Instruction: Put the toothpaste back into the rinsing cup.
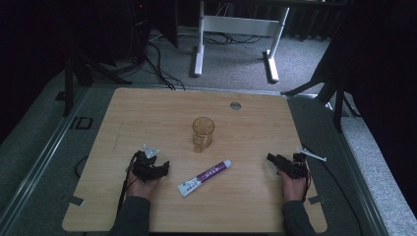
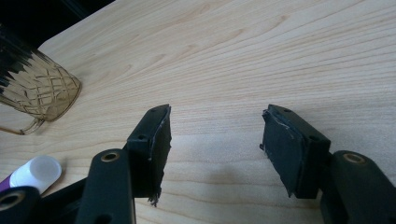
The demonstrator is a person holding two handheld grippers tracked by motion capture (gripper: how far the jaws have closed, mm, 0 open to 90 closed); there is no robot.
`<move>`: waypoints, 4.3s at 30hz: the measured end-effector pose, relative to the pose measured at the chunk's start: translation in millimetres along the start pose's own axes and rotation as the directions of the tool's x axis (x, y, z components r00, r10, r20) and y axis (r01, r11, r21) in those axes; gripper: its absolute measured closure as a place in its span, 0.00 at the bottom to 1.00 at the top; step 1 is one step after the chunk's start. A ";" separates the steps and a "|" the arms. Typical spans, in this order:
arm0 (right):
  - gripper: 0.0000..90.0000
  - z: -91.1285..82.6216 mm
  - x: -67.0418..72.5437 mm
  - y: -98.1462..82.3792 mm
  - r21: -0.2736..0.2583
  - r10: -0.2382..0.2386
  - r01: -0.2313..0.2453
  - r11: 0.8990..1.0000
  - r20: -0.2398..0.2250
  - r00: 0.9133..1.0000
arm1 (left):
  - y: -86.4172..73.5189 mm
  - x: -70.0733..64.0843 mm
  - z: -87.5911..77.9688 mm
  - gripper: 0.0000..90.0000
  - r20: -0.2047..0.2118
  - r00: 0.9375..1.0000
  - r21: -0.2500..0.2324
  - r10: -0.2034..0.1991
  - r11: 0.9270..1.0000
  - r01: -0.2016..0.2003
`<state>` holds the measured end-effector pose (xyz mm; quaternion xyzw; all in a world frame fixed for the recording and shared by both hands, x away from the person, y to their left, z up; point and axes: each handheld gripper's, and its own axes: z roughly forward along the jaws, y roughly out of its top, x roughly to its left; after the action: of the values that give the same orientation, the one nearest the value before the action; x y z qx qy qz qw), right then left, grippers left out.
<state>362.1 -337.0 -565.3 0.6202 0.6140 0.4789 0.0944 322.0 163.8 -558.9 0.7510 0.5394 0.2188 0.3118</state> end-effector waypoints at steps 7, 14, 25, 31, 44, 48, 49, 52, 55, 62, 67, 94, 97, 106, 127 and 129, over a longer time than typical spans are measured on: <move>0.46 0.3 0.0 0.2 0.001 0.000 0.000 1.000 -0.003 1.000 | 5.2 -1.9 -9.5 0.54 0.018 1.000 0.005 -0.021 1.000 0.021; 0.46 0.5 0.7 0.1 0.002 -0.003 0.003 1.000 0.000 1.000 | 16.7 -7.5 -28.8 0.52 0.062 0.998 -0.049 -0.007 0.999 0.010; 0.46 0.7 0.7 0.3 0.004 -0.004 0.004 1.000 -0.003 1.000 | 29.2 -29.1 -38.8 0.52 0.131 0.989 -0.083 0.073 0.995 -0.062; 0.46 1.4 1.4 0.4 0.005 -0.008 0.008 1.000 -0.003 1.000 | 30.6 -40.8 -40.9 0.53 0.180 0.975 -0.109 0.133 0.987 -0.114; 0.46 1.6 1.8 0.5 0.008 -0.010 0.010 1.000 -0.004 1.000 | 30.7 -57.4 -39.1 0.53 0.239 0.955 -0.127 0.173 0.981 -0.146; 0.46 1.7 1.8 0.6 0.009 -0.010 0.010 1.000 -0.006 1.000 | 29.4 -60.2 -37.7 0.53 0.252 0.950 -0.129 0.182 0.980 -0.154; 0.46 1.7 1.8 0.6 0.009 -0.010 0.010 1.000 -0.006 1.000 | 28.8 -61.5 -37.0 0.53 0.257 0.949 -0.129 0.183 0.980 -0.154; 0.46 1.7 1.7 0.6 0.008 -0.010 0.010 1.000 -0.007 1.000 | 27.6 -64.6 -34.7 0.53 0.268 0.945 -0.122 0.187 0.980 -0.159; 0.46 1.8 1.8 0.6 0.010 -0.011 0.011 1.000 -0.008 1.000 | 26.5 -67.7 -31.7 0.53 0.283 0.939 -0.115 0.194 0.979 -0.168; 0.46 1.9 1.8 0.6 0.010 -0.012 0.012 1.000 -0.008 1.000 | 25.1 -74.7 -26.1 0.53 0.309 0.930 -0.102 0.198 0.979 -0.175; 0.46 1.9 1.8 0.6 0.010 -0.012 0.012 1.000 -0.008 1.000 | 26.0 -80.0 -22.9 0.53 0.320 0.925 -0.088 0.204 0.979 -0.185; 0.46 2.1 2.0 0.7 0.012 -0.013 0.013 1.000 -0.009 1.000 | 43.1 -101.2 -11.4 0.55 0.355 0.897 0.034 0.265 0.955 -0.296; 0.46 2.1 2.0 0.7 0.011 -0.012 0.013 1.000 -0.010 1.000 | 46.9 -100.9 -11.1 0.55 0.360 0.897 0.049 0.256 0.955 -0.292; 0.46 2.3 2.1 0.7 0.012 -0.014 0.014 1.000 -0.011 1.000 | 55.0 -104.0 -11.5 0.55 0.362 0.891 0.069 0.274 0.945 -0.319; 0.46 2.4 2.1 0.7 0.012 -0.014 0.015 1.000 -0.012 1.000 | 64.5 -114.4 -10.6 0.53 0.355 0.871 0.137 0.339 0.903 -0.407; 0.46 2.4 2.2 0.7 0.013 -0.015 0.015 1.000 -0.012 1.000 | 64.7 -116.2 -9.8 0.53 0.354 0.869 0.144 0.347 0.897 -0.417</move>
<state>363.7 -334.1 -565.0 0.6135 0.6222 0.4778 0.0905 321.6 41.6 -505.5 0.8977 0.3422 0.0921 0.2616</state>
